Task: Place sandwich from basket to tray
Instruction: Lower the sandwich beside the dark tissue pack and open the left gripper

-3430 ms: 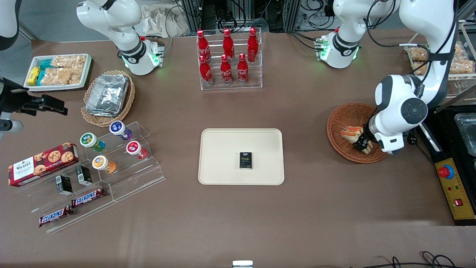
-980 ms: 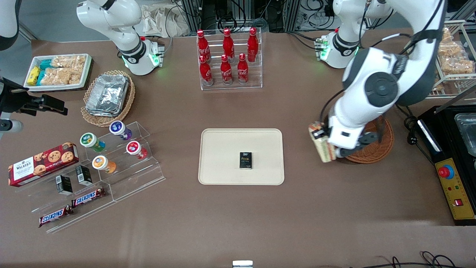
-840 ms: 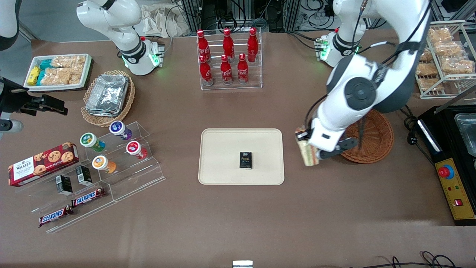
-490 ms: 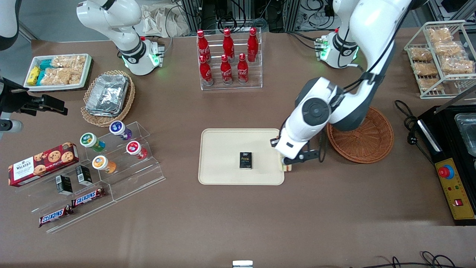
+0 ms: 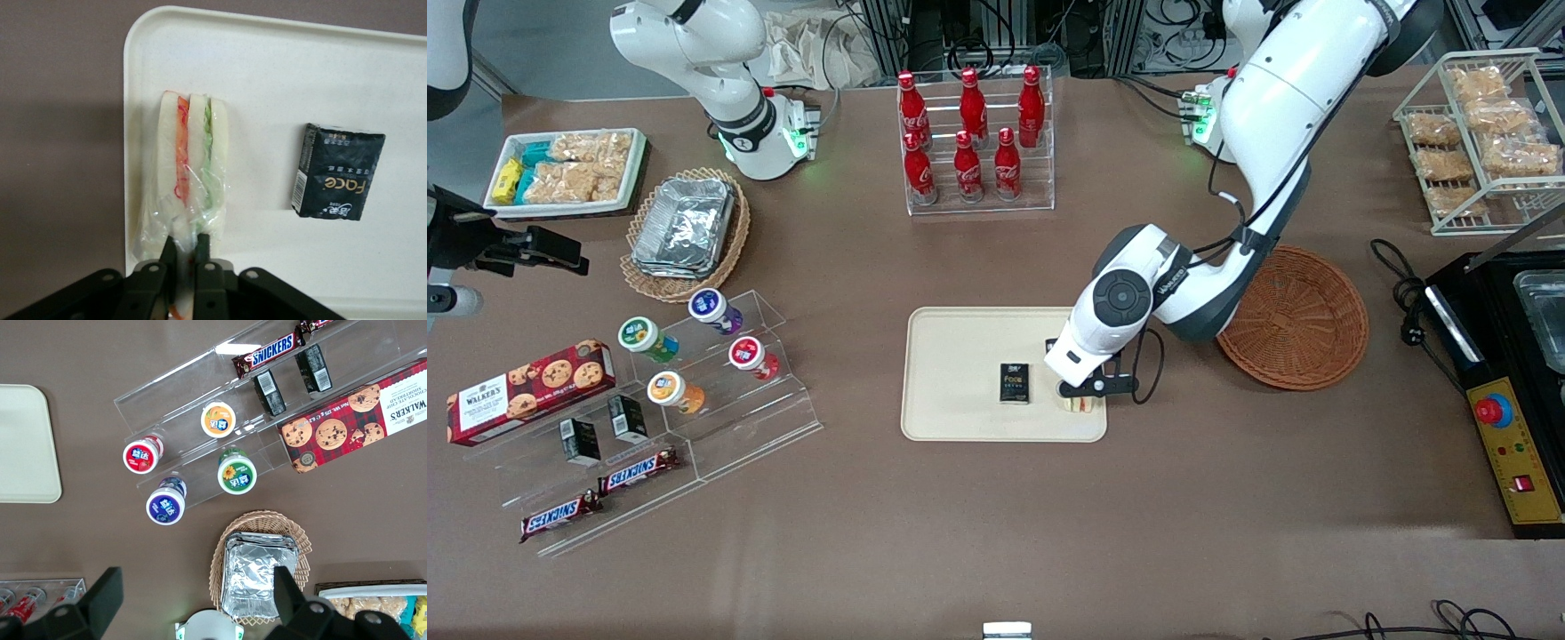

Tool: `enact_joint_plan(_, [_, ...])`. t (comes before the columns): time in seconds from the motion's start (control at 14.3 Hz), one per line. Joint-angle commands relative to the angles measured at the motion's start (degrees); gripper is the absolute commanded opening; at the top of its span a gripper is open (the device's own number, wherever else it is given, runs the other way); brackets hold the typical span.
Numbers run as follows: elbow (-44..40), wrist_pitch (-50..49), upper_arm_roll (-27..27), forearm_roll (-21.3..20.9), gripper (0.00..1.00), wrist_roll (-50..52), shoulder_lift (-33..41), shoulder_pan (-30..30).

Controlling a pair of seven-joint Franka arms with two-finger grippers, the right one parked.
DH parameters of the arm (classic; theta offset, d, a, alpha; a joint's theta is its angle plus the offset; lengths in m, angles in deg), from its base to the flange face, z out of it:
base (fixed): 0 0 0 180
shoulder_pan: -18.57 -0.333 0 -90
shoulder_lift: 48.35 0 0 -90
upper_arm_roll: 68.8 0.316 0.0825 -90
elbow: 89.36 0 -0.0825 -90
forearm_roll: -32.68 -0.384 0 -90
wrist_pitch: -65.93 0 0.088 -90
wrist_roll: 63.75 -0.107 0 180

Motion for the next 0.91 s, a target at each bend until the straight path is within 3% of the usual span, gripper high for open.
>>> enact_joint_plan(0.0, [0.08,-0.40,0.04,-1.05,1.00,0.78,0.96,0.25])
enact_joint_plan(0.35, [-2.99,-6.43,0.22,0.09,1.00,3.43,7.09,-0.63])
enact_joint_plan(0.63, [-10.27,-23.74,0.22,2.90,1.00,1.76,13.08,-6.77])
enact_joint_plan(0.84, [-14.42,-30.35,0.22,2.81,1.00,-2.97,14.14,-12.22])
